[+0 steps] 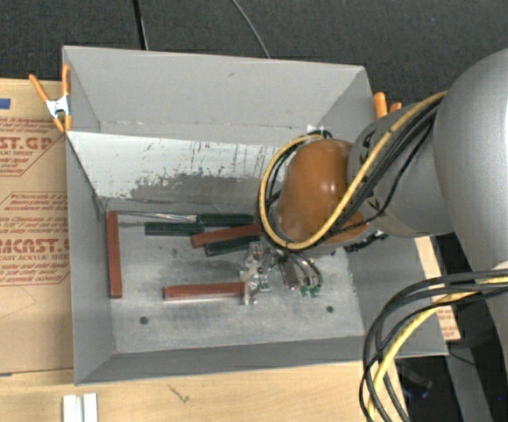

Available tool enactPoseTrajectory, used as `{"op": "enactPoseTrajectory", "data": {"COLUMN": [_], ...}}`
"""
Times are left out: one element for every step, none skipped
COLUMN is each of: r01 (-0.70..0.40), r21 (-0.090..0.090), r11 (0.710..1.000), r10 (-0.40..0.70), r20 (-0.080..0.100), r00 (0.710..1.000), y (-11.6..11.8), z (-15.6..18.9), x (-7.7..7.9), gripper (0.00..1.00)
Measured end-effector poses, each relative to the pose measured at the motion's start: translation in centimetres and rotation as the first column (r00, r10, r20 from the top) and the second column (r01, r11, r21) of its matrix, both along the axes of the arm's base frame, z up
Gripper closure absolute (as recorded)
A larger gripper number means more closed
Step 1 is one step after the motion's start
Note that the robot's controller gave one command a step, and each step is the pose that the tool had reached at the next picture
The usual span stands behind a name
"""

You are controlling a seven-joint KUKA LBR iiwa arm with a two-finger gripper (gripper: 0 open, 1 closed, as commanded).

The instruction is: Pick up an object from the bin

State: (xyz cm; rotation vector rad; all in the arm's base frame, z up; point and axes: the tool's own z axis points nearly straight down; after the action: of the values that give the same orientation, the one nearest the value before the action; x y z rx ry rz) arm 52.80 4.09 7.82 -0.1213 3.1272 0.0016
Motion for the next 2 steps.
{"op": "enactPoseTrajectory", "data": {"r01": [-0.01, -0.009], "r21": [-0.001, -0.001], "r11": [1.0, 1.0], "r10": [0.01, 0.009], "r20": [-0.01, -0.011], "r00": [1.0, 1.0], "y": [-0.48, -0.47], "z": [8.26, 8.26], "x": [1.41, 1.41], "gripper": [1.0, 1.0]}}
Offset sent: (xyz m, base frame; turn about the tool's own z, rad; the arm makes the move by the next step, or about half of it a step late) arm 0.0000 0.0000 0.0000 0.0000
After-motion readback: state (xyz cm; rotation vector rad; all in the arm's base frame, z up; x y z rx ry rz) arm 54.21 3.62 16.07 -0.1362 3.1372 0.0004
